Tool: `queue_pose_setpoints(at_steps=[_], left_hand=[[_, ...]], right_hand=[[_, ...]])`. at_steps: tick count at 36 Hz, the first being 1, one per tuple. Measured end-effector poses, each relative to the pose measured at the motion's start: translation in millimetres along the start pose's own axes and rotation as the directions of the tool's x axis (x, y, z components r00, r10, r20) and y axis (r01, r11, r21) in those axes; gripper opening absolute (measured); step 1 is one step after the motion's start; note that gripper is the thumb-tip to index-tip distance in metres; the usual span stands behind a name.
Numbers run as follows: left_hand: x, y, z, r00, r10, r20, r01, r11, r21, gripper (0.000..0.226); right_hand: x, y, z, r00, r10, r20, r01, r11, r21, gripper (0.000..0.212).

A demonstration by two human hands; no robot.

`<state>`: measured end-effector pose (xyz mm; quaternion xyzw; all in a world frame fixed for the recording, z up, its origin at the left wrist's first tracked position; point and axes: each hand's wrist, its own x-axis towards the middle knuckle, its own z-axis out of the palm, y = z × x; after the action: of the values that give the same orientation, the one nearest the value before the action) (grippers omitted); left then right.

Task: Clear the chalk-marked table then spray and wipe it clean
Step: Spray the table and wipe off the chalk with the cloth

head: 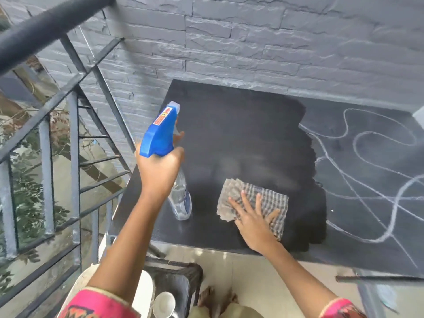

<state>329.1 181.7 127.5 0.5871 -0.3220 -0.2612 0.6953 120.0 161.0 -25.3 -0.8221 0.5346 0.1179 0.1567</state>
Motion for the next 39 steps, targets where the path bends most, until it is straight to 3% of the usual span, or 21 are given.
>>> queue_pose_setpoints(at_steps=[3,4,7,12,16,19,22,25,29,33,39], left_hand=[[-7,-3,12,0.999,0.021,0.049,-0.022,1.0,0.02,0.041],[-9,-4,17,0.997,0.02,0.076,-0.021,1.0,0.014,0.044],[-14,-4,30,0.99,0.024,0.138,-0.027,1.0,0.015,0.052],[-27,0,50,0.971,0.037,0.235,-0.039,0.999,0.002,0.052],[-41,1,64,0.958,0.021,0.285,-0.024,1.0,0.009,0.049],[-52,2,70,0.955,0.012,0.298,-0.016,1.0,0.01,0.04],[-64,5,76,0.956,0.012,0.293,-0.016,1.0,0.012,0.033],[-74,8,77,0.966,0.022,0.257,-0.027,1.0,0.015,0.028],[-88,15,75,0.98,0.075,0.182,-0.085,0.995,0.049,0.031],[-91,23,69,0.988,0.099,0.117,-0.107,0.992,0.067,0.029],[-105,37,62,0.992,0.11,0.063,-0.115,0.989,0.092,0.034]], right_hand=[[-18,2,17,0.999,-0.042,-0.029,0.036,0.979,-0.203,0.113],[-20,10,26,0.999,-0.027,-0.024,0.022,0.982,-0.188,0.127],[-38,23,32,0.981,-0.182,-0.063,0.16,0.954,-0.253,0.138],[-74,55,42,0.918,-0.381,-0.108,0.318,0.872,-0.373,0.103],[-99,82,35,0.905,-0.406,-0.127,0.35,0.88,-0.32,0.084],[-110,101,32,0.931,-0.327,-0.163,0.306,0.942,-0.14,0.075],[-112,103,31,0.977,-0.135,-0.167,0.167,0.966,0.196,0.071],[-98,77,28,0.991,-0.06,-0.116,0.087,0.965,0.249,0.071],[-75,20,30,0.975,-0.207,-0.085,0.218,0.961,0.169,0.076],[-75,-22,38,0.896,-0.438,-0.073,0.444,0.883,0.149,0.053],[-78,3,39,0.831,-0.556,-0.033,0.557,0.83,0.035,0.058]])
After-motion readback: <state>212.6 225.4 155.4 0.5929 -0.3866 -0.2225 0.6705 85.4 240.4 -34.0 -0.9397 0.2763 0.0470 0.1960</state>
